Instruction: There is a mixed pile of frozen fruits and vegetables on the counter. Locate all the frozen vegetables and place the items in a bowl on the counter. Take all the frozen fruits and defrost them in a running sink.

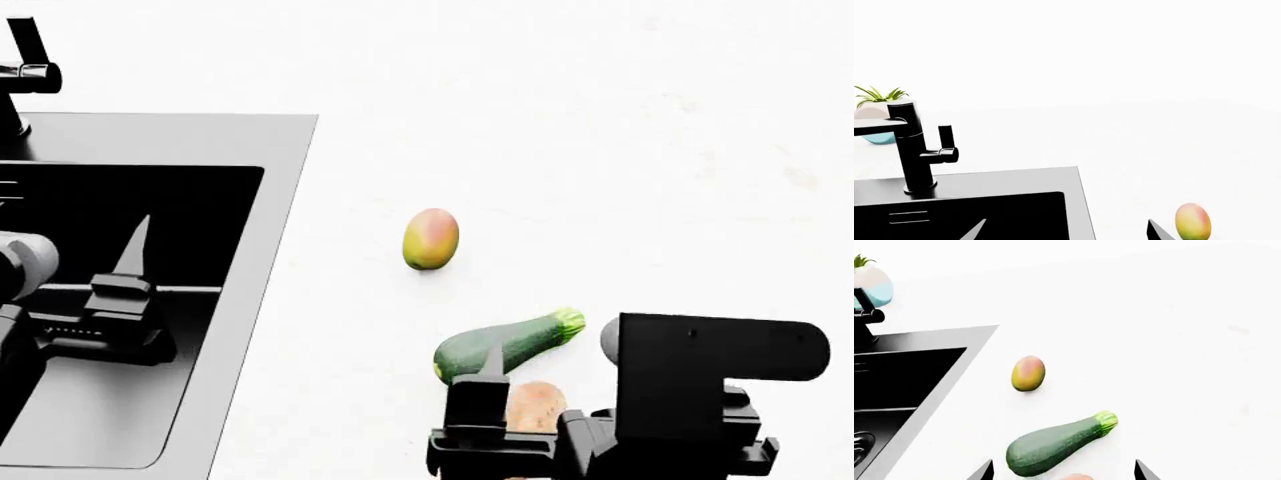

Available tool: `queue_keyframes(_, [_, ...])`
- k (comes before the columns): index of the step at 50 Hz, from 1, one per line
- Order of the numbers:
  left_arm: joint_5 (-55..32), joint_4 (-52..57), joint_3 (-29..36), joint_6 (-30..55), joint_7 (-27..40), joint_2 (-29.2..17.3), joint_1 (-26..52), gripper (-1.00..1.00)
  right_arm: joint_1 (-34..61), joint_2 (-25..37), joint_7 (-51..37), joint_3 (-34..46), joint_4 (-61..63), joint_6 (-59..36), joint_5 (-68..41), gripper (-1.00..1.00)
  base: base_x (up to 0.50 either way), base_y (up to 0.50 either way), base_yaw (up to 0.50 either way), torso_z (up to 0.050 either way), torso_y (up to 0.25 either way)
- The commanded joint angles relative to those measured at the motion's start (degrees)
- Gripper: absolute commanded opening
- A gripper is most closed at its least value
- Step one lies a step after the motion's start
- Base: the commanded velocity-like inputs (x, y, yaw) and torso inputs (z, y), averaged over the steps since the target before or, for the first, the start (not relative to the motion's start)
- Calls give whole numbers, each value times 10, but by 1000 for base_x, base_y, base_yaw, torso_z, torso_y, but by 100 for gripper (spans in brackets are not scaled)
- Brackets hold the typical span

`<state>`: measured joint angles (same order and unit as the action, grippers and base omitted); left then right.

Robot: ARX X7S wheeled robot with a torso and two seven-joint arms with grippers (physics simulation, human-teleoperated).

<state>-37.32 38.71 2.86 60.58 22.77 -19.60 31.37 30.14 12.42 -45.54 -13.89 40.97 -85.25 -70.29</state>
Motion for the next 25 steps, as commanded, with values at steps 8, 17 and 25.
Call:
queue_keyframes(8, [-15,0,1,-2,7,-6,7,100,-32,0,-44,-2,-68,41,-86,100,0,0,0,0,0])
queue_keyframes(17, [-28,-2,-9,-5,3,-5,5,100,-29,-6,2,23,-114,83,-36,100,0,0,0,0,0])
queue_keyframes(25, [-52,-7,-22,-11,-8,3,1,100,-23,-3,23,37,-182,110,-4,100,0,0,0,0,0])
